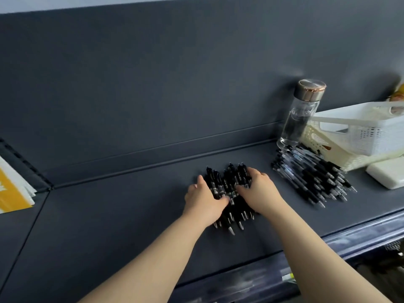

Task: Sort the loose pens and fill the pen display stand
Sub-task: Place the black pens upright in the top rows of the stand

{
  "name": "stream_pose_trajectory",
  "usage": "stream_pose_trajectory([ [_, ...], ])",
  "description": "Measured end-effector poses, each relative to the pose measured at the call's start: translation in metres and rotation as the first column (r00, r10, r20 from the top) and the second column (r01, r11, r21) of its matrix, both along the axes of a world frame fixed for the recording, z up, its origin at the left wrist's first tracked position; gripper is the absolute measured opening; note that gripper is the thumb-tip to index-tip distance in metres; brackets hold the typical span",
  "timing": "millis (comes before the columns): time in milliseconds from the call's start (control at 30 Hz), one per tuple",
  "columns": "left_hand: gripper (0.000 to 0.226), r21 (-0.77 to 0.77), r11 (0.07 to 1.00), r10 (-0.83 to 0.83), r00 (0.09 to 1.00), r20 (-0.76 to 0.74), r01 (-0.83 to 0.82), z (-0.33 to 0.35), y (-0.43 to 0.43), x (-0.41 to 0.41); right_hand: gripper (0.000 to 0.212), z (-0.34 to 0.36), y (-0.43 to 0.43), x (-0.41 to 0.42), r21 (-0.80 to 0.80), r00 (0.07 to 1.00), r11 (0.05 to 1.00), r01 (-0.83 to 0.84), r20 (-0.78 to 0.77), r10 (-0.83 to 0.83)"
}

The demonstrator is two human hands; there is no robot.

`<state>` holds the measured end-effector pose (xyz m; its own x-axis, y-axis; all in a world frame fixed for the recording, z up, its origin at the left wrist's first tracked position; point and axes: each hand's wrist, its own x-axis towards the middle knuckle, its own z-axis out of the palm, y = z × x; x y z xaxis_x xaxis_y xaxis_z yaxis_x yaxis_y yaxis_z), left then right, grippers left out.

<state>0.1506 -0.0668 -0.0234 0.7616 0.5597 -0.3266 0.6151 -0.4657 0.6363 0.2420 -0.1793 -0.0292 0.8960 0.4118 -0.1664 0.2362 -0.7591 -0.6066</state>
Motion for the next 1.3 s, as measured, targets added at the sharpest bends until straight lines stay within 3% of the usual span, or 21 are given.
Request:
stream_pose_trajectory([
  [167, 0.096, 0.127, 0.99, -0.049, 0.994, -0.099, 0.062, -0.004, -0.009, 0.002, 0.011, 0.009, 0.008, -0.001, 0.029, 0.988, 0.991, -0.133, -0.07, 0.135],
  [367, 0.078, 0.162, 0.986, -0.013, 0.994, -0.104, 0.03, -0.003, -0.001, -0.001, 0.019, 0.001, 0.015, -0.011, 0.086, 0.985, 0.987, -0.136, -0.097, 0.144],
  [500, 0.074, 0.054, 0.997, 0.056, 0.998, -0.015, -0.055, 0.002, 0.011, -0.004, 0.022, 0.001, 0.012, -0.005, 0.158, 0.978, 0.985, -0.072, -0.183, 0.101],
  [633, 0.021, -0.132, 0.976, 0.186, 0.978, 0.092, -0.174, -0.005, 0.019, -0.007, 0.019, 0.002, 0.009, 0.0, 0.205, 0.973, 0.979, -0.016, -0.223, 0.063],
  [700, 0.005, -0.382, 0.887, 0.334, 0.932, 0.14, -0.261, -0.007, 0.024, -0.011, 0.021, 0.002, 0.007, 0.003, 0.219, 0.975, 0.976, 0.012, -0.221, 0.037],
  [800, 0.012, -0.703, 0.639, 0.542, 0.831, 0.125, -0.312, -0.002, 0.033, -0.023, 0.019, 0.006, 0.006, 0.005, 0.261, 0.985, 0.965, 0.032, -0.171, 0.014],
  [867, 0.014, -0.823, 0.496, 0.606, 0.789, 0.099, -0.277, 0.006, 0.039, -0.034, 0.016, 0.014, 0.011, 0.002, 0.319, 0.991, 0.947, 0.021, -0.13, 0.022],
  [933, 0.018, -0.879, 0.412, 0.638, 0.764, 0.092, -0.239, 0.012, 0.045, -0.045, 0.014, 0.024, 0.021, -0.009, 0.383, 0.99, 0.923, -0.025, -0.117, 0.076],
  [1133, 0.016, -0.935, 0.327, 0.676, 0.726, 0.129, -0.138, 0.034, 0.058, -0.091, 0.013, 0.046, 0.071, -0.075, 0.524, 0.934, 0.821, -0.227, -0.121, 0.336],
  [1300, 0.029, -0.93, 0.367, 0.688, 0.681, 0.251, -0.028, 0.043, 0.091, -0.161, 0.007, 0.053, 0.123, -0.15, 0.517, 0.861, 0.753, -0.407, -0.058, 0.505],
])
